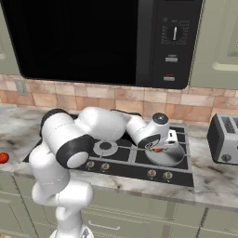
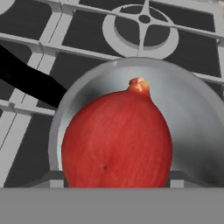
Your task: Place the pan on the front right burner on the stove. Then place the tomato and the onion in the pan and turn on the front right burner.
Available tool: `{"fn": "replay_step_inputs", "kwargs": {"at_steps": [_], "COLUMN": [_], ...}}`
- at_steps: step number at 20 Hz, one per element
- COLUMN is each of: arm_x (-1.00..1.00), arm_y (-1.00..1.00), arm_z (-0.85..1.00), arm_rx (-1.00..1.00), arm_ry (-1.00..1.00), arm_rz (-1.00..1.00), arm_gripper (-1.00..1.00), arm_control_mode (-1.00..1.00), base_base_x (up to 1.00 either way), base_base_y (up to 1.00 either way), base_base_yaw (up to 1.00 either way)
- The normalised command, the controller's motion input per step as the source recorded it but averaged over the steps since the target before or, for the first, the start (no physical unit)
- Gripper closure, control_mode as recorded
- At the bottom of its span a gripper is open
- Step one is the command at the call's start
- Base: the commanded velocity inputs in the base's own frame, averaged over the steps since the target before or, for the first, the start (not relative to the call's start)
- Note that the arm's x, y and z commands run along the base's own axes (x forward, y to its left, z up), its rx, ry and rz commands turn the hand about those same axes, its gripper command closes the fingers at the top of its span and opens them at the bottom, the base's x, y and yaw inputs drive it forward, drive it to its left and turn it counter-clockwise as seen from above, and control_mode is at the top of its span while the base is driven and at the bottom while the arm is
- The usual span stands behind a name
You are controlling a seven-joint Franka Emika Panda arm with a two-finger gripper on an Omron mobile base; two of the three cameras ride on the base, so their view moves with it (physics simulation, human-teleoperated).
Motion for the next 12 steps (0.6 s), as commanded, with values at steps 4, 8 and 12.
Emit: {"fn": "replay_step_inputs", "kwargs": {"at_steps": [4, 8, 12], "arm_x": [0.19, 0.19, 0.19], "arm_y": [-0.01, 0.00, 0.00], "arm_z": [-0.17, -0.17, -0.18], "arm_rx": [0.00, 0.00, 0.00], "arm_ry": [0.00, 0.00, 0.00], "arm_rz": [0.04, 0.04, 0.04], "arm_gripper": [1.00, 1.00, 1.00], "arm_control_mode": [-1.00, -1.00, -1.00], "base_base_x": [0.00, 0.00, 0.00], "base_base_y": [0.00, 0.00, 0.00], "base_base_yaw": [0.00, 0.00, 0.00]}}
